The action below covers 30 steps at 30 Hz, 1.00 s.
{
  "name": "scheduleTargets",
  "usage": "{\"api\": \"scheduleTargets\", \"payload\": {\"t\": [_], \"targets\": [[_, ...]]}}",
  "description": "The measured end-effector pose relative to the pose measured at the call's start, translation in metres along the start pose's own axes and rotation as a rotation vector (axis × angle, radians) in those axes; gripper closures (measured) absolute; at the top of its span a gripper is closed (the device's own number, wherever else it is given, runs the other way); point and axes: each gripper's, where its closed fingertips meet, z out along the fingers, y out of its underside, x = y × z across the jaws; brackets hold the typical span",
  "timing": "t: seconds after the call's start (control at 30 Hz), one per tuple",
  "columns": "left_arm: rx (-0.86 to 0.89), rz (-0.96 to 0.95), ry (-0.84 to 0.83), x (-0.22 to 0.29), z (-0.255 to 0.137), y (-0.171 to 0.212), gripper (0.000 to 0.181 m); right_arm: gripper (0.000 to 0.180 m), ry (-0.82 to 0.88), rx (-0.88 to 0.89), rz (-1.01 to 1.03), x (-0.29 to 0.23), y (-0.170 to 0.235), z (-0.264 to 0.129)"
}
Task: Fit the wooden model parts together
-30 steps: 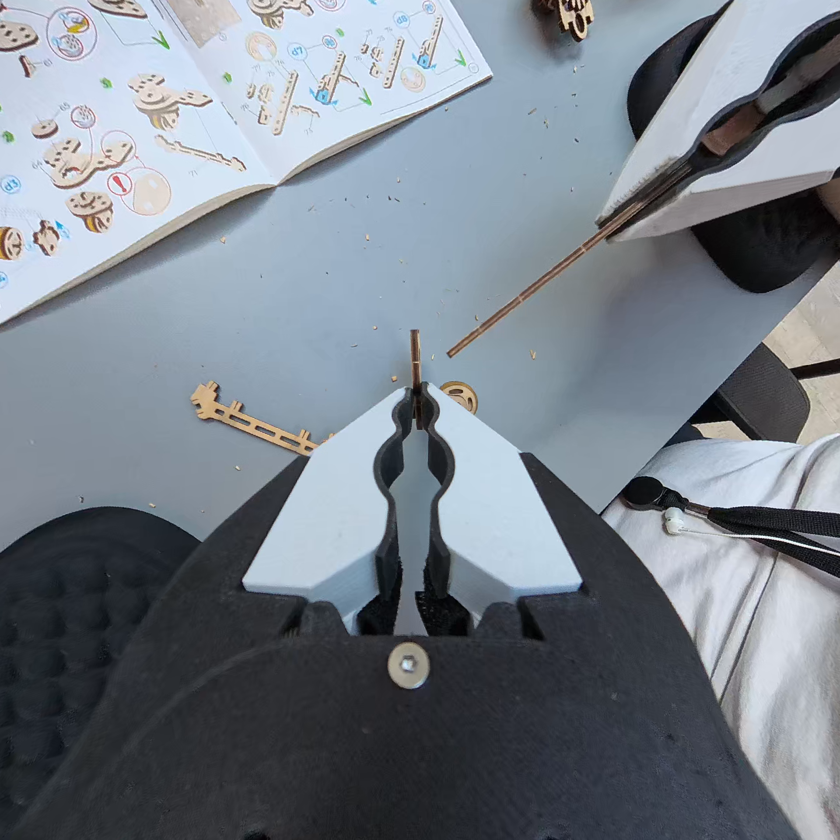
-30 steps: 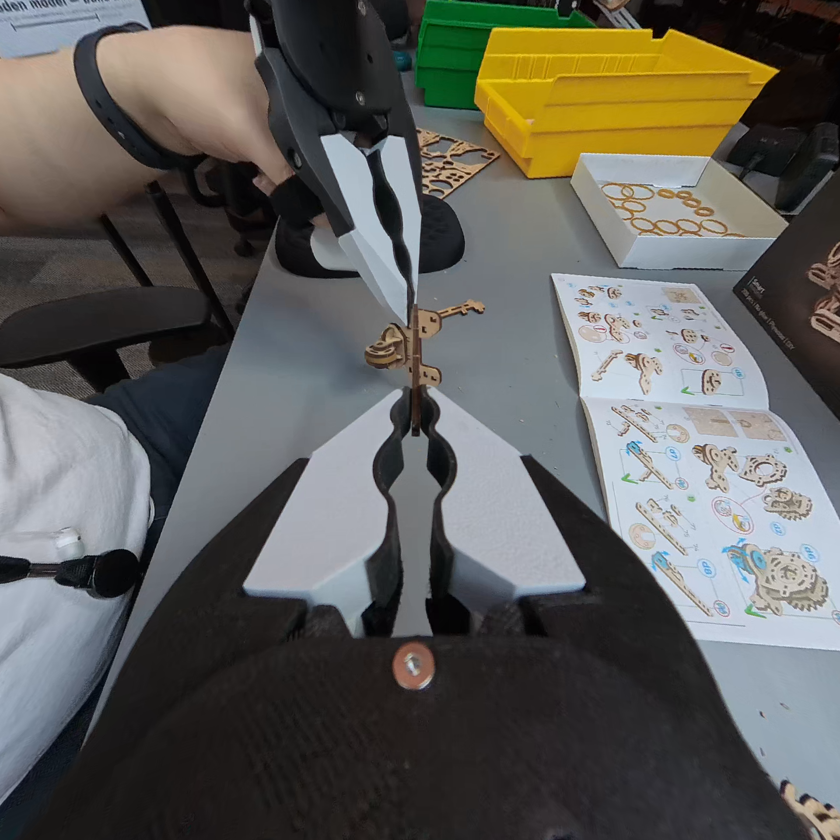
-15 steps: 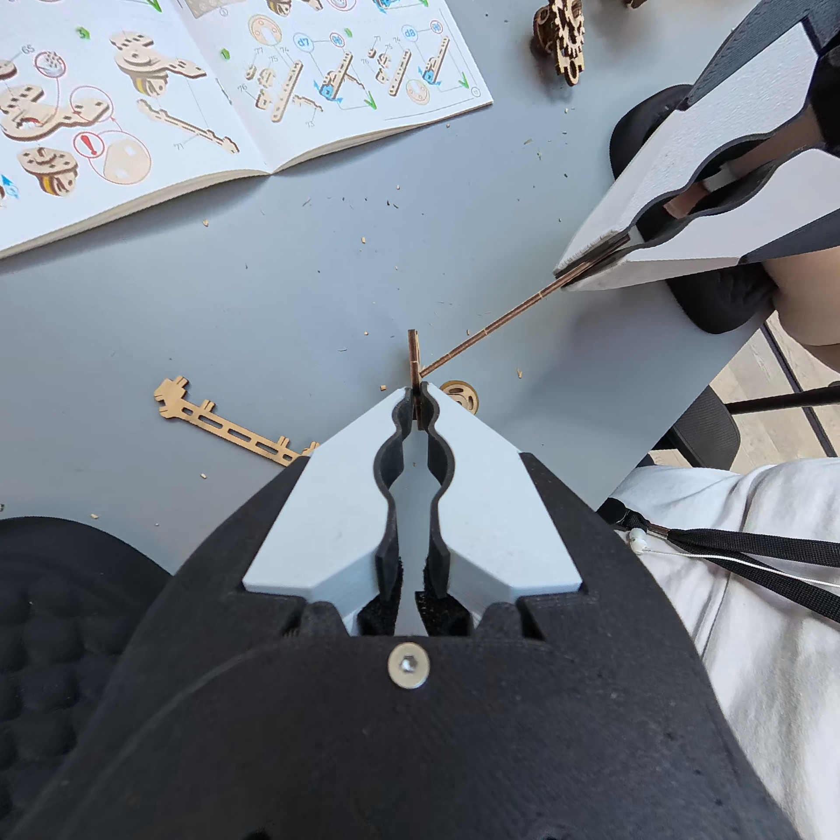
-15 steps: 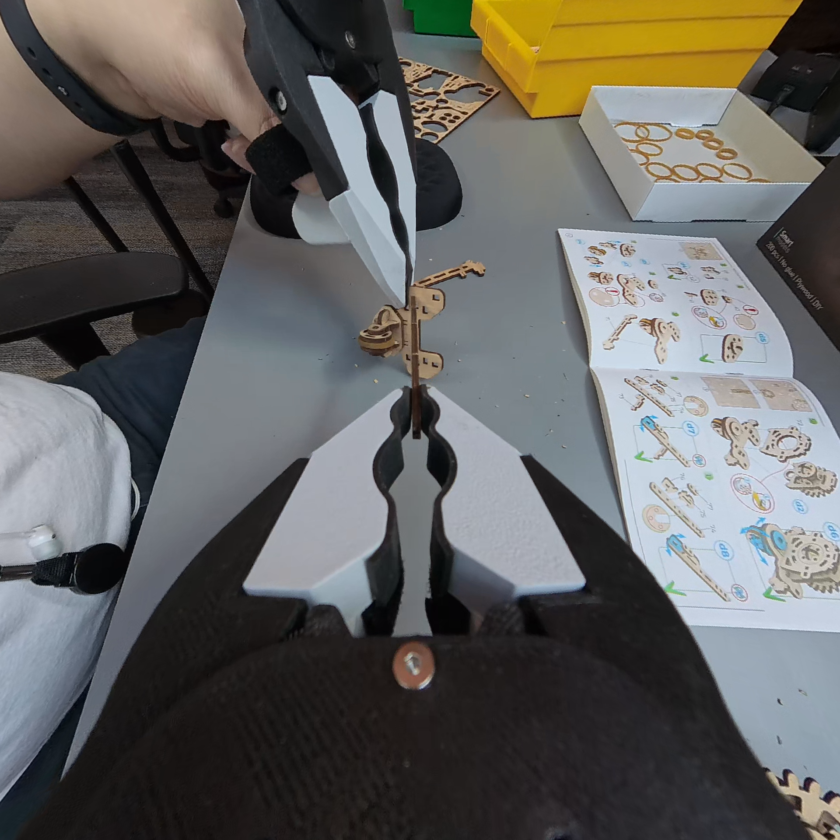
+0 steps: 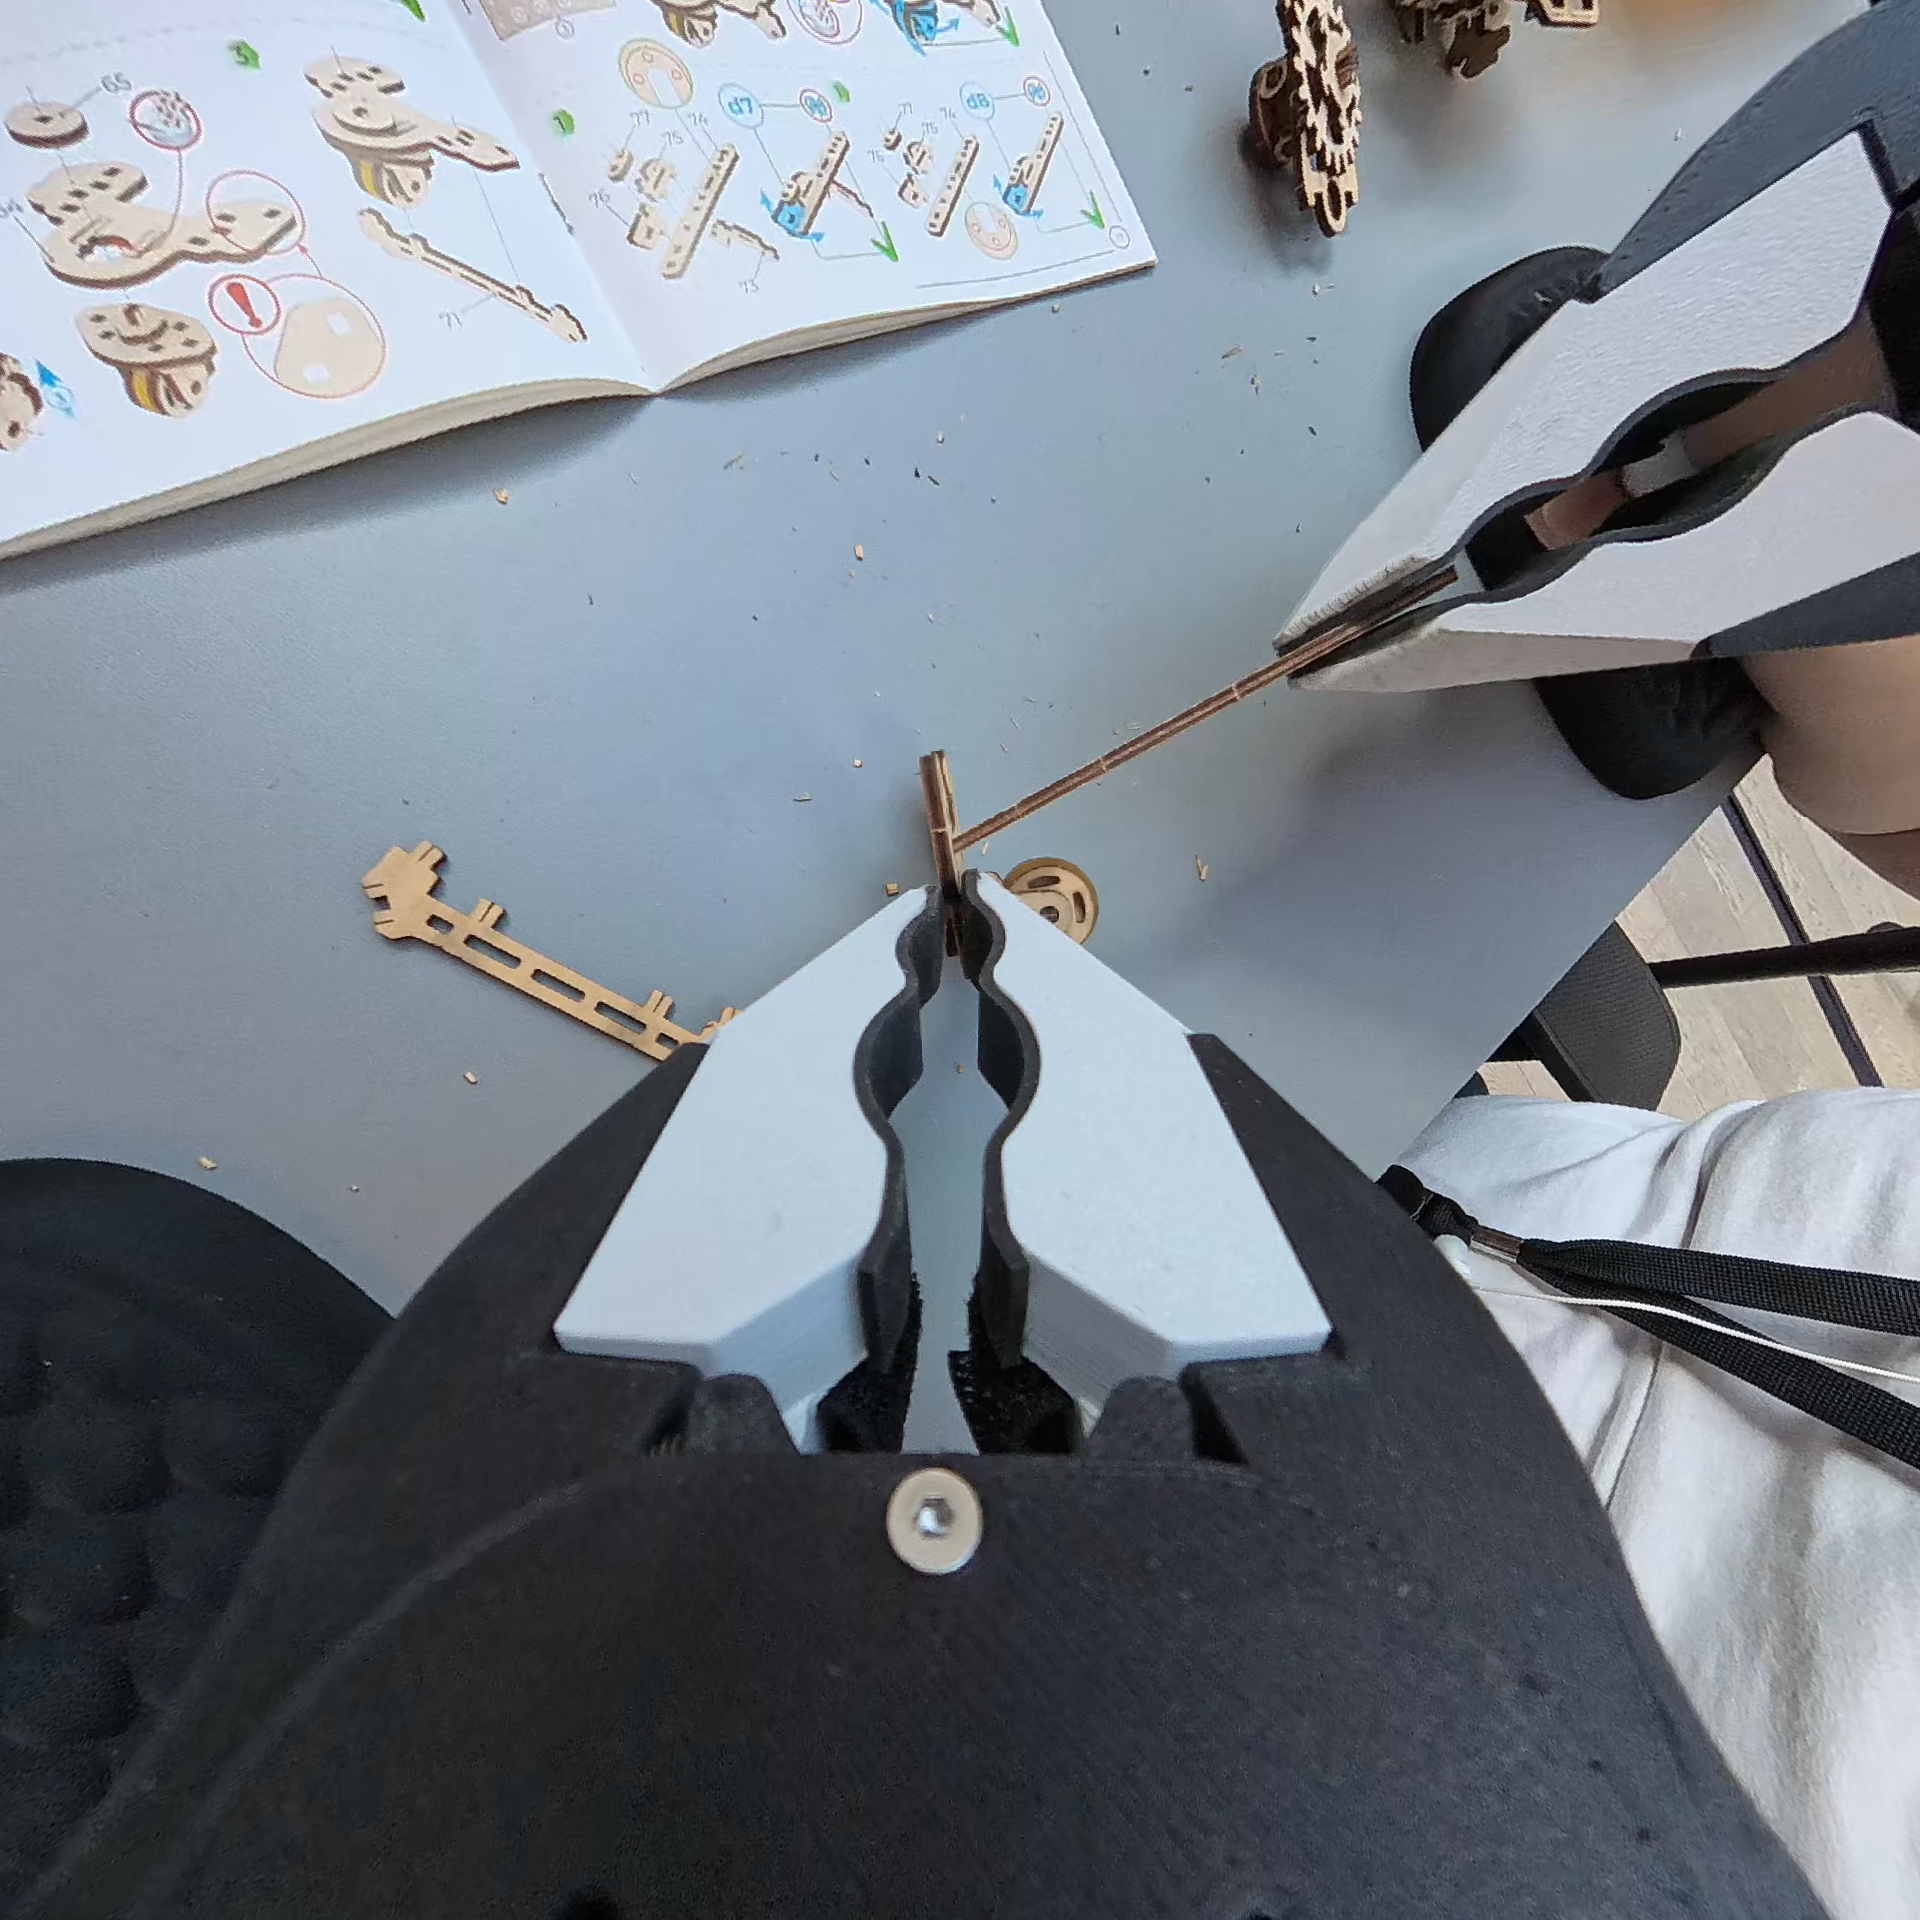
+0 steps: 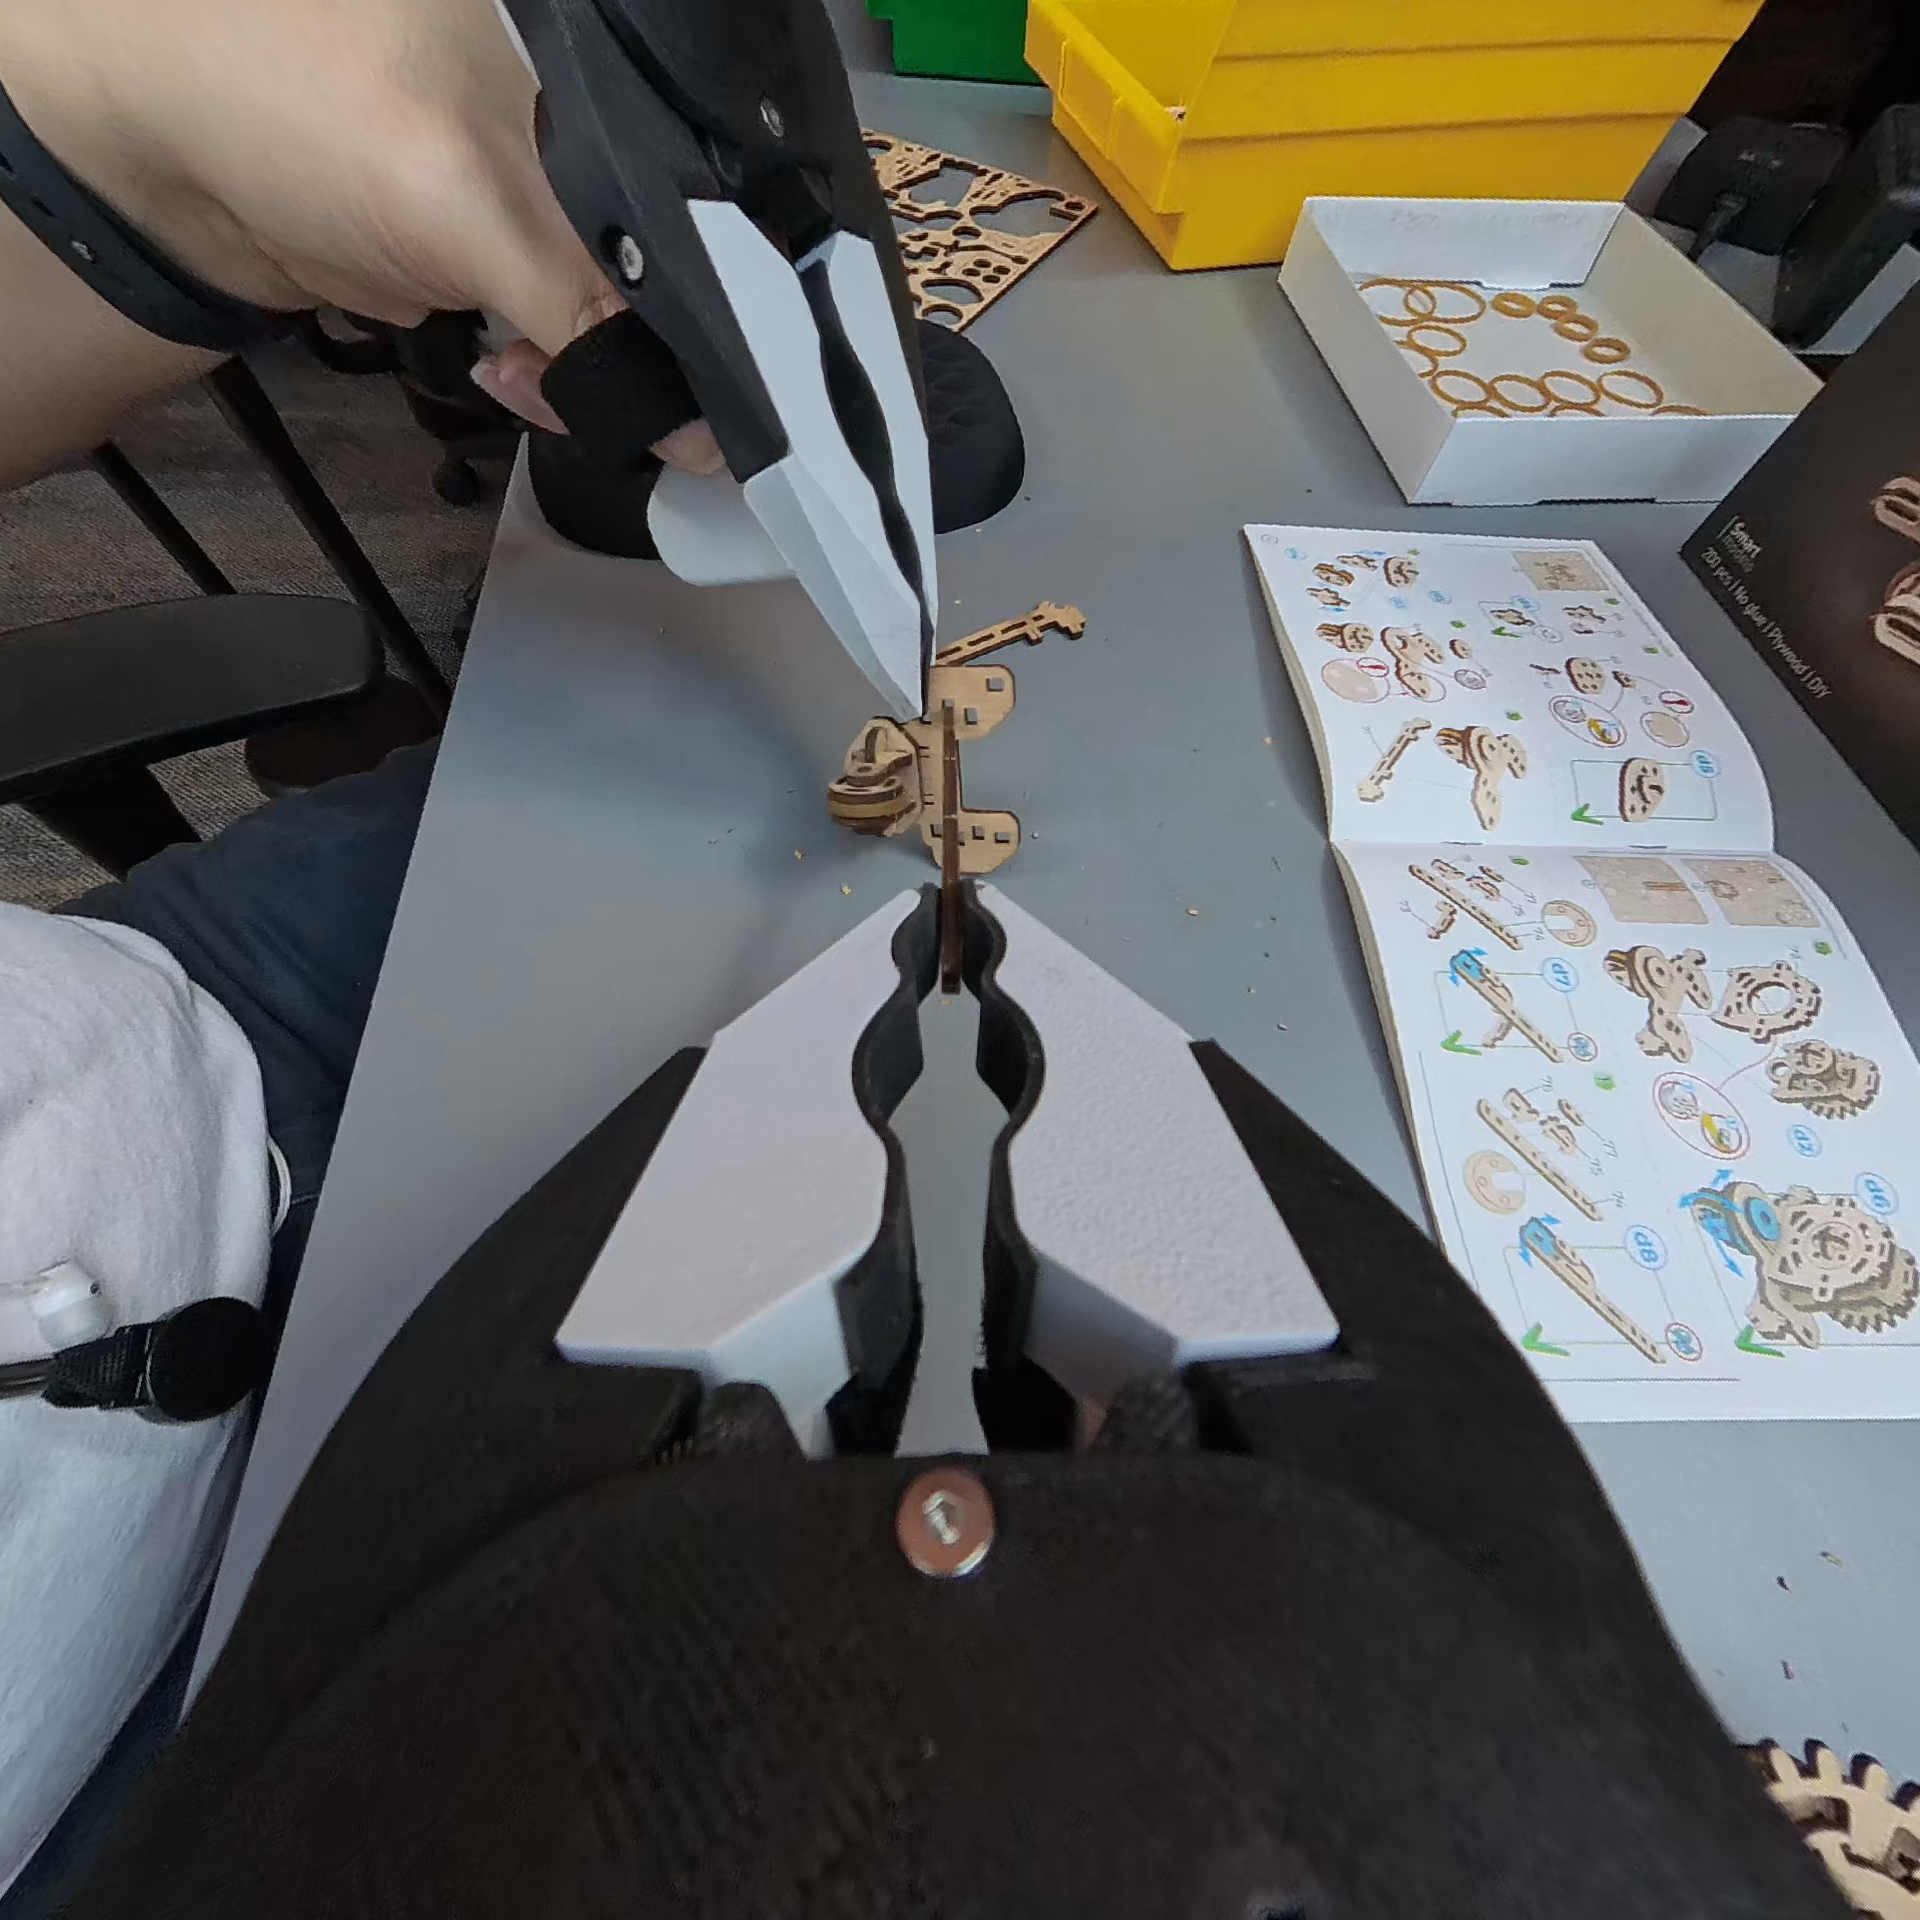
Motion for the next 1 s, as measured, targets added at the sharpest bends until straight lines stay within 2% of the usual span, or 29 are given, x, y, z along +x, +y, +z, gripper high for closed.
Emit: {"api": "scheduleTargets", "payload": {"t": [0.1,0.23,0.33,0.43,0.53,0.63,0.7,0.8,1.0], "targets": [[0.006,-0.023,0.013,0.001,0.000,-0.001,0.179,0.178,0.063,0.005,-0.029,-0.002,-0.006,0.002],[-0.017,-0.050,0.114,0.016,0.007,0.001,0.180,0.178,0.094,-0.056,-0.127,-0.010,0.001,0.012],[-0.003,-0.003,0.103,0.020,0.009,-0.001,0.179,0.178,0.101,-0.055,-0.124,-0.008,0.002,0.012],[0.009,0.100,0.070,0.024,0.006,-0.002,0.178,0.178,0.040,-0.040,-0.046,-0.006,0.006,0.010],[0.037,0.241,-0.003,0.019,-0.006,-0.002,0.169,0.178,-0.072,-0.005,0.012,-0.011,0.008,0.009],[0.041,0.504,-0.132,0.006,-0.010,0.002,0.156,0.178,-0.139,0.010,0.048,-0.012,0.011,0.009],[0.052,0.692,-0.198,0.003,-0.007,0.004,0.155,0.178,-0.168,0.018,0.049,-0.013,0.012,0.009],[0.092,0.855,-0.150,0.016,0.001,0.005,0.157,0.178,-0.182,0.022,0.015,-0.014,0.012,0.007],[0.104,0.913,0.015,0.030,0.006,0.008,0.170,0.178,-0.199,0.034,-0.021,-0.014,0.012,0.006]]}}
